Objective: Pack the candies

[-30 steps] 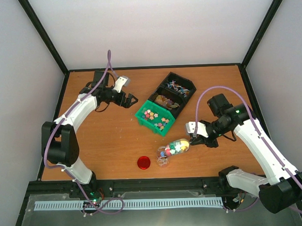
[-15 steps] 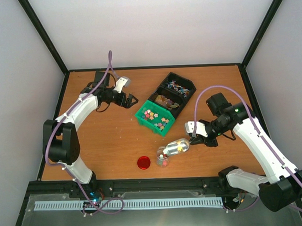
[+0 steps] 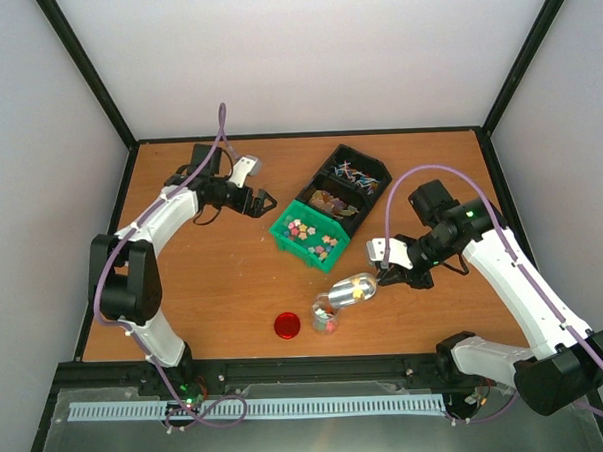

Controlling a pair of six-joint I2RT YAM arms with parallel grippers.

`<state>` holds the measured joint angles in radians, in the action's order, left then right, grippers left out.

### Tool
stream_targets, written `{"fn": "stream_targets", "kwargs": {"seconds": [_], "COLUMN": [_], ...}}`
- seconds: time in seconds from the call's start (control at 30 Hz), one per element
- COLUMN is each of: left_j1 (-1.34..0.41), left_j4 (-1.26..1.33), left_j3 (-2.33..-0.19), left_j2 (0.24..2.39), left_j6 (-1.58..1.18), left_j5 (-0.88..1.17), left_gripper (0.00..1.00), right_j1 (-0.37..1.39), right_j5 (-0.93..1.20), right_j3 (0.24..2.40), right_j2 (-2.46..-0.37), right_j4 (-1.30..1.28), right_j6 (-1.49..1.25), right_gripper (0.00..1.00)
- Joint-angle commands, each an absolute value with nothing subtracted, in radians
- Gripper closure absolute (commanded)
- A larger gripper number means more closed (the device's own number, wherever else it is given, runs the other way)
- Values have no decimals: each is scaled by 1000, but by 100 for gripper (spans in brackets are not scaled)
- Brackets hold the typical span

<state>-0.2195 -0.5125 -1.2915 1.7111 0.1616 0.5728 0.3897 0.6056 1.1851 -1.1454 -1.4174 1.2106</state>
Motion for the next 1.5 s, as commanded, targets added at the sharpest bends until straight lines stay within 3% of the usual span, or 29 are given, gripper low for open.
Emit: {"fn": "stream_targets", "kwargs": {"seconds": [0.0, 0.77, 0.97, 1.27, 1.47], "left_j1": [-215, -215, -215, -223, -238], "left_j4": [-492, -507, -532, -570, -611], "left_j3": [-1333, -1338, -1332, -1354, -1435], "left_j2": [1725, 1738, 1741, 1814, 1921], "left_j6": [147, 169, 202, 224, 217], "left_j5": [582, 570, 570, 572, 600], "left_gripper": [0, 0, 0, 1, 12], "right_j1": [418, 508, 490, 479, 478], "right_j5": [584, 491, 470, 359, 317], "right_j3": [1237, 1346, 1368, 1469, 1530], "right_j2": [-1167, -1237, -1221, -1466, -1620], "right_j4": [-1442, -1499, -1353, -1119, -1070], "right_j6": [1201, 1172, 989, 680, 595], "right_gripper": [97, 97, 97, 97, 97]}}
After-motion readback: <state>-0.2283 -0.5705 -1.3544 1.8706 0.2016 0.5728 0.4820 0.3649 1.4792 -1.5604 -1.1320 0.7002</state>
